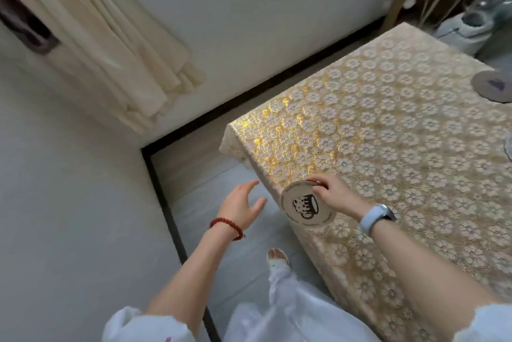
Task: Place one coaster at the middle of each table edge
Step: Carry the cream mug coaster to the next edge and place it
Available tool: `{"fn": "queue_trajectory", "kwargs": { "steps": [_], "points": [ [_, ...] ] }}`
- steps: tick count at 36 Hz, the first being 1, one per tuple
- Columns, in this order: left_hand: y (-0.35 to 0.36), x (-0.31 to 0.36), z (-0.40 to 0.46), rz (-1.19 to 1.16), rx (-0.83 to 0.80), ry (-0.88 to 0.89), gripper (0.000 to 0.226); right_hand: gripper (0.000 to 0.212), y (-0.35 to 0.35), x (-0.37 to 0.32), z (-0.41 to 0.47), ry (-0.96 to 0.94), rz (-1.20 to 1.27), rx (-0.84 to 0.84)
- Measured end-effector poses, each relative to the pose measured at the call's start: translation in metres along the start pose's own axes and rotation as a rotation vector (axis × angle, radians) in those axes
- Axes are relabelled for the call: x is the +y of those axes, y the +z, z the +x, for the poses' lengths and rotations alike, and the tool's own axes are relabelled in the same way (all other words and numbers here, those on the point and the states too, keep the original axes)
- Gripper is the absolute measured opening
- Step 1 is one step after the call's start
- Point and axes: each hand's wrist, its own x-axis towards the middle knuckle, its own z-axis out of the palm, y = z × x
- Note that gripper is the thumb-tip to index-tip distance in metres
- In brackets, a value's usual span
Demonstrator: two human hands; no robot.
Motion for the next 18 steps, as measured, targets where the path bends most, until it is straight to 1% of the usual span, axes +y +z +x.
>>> {"fn": "queue_trajectory", "kwargs": {
  "steps": [2, 4, 7, 9, 11, 13, 15, 16, 18],
  "points": [
    [0.007, 0.027, 0.026, -0.077, -0.133, 0.063, 0.055, 0.028, -0.015, -0.003, 0.002, -0.013, -0.046, -0.075],
    [0.017, 0.052, 0.047, -0.162, -0.281, 0.087, 0.054, 0.027, -0.028, -0.004, 0.002, -0.03, -0.039, -0.07],
    [0.032, 0.077, 0.074, -0.143, -0.414, 0.121, 0.039, 0.032, -0.043, 0.001, -0.001, 0.008, 0.086, 0.045],
    [0.041, 0.086, 0.091, -0.191, -0.474, 0.102, 0.031, 0.038, -0.049, 0.009, -0.004, 0.079, 0.235, 0.156],
    [0.049, 0.094, 0.105, -0.284, -0.56, 0.037, 0.023, 0.046, -0.051, 0.021, -0.01, 0.17, 0.393, 0.323],
    [0.057, 0.101, 0.118, -0.459, -0.645, -0.091, 0.014, 0.054, -0.052, 0.035, -0.018, 0.27, 0.518, 0.498],
    [0.064, 0.107, 0.128, -0.645, -0.694, -0.252, 0.016, 0.056, -0.049, 0.047, -0.028, 0.36, 0.679, 0.563],
    [0.067, 0.109, 0.131, -0.664, -0.713, -0.304, 0.021, 0.052, -0.045, 0.052, -0.033, 0.389, 0.761, 0.555],
    [0.075, 0.112, 0.137, -0.64, -0.776, -0.364, 0.039, 0.03, -0.034, 0.056, -0.04, 0.442, 0.897, 0.521]
  ]
}}
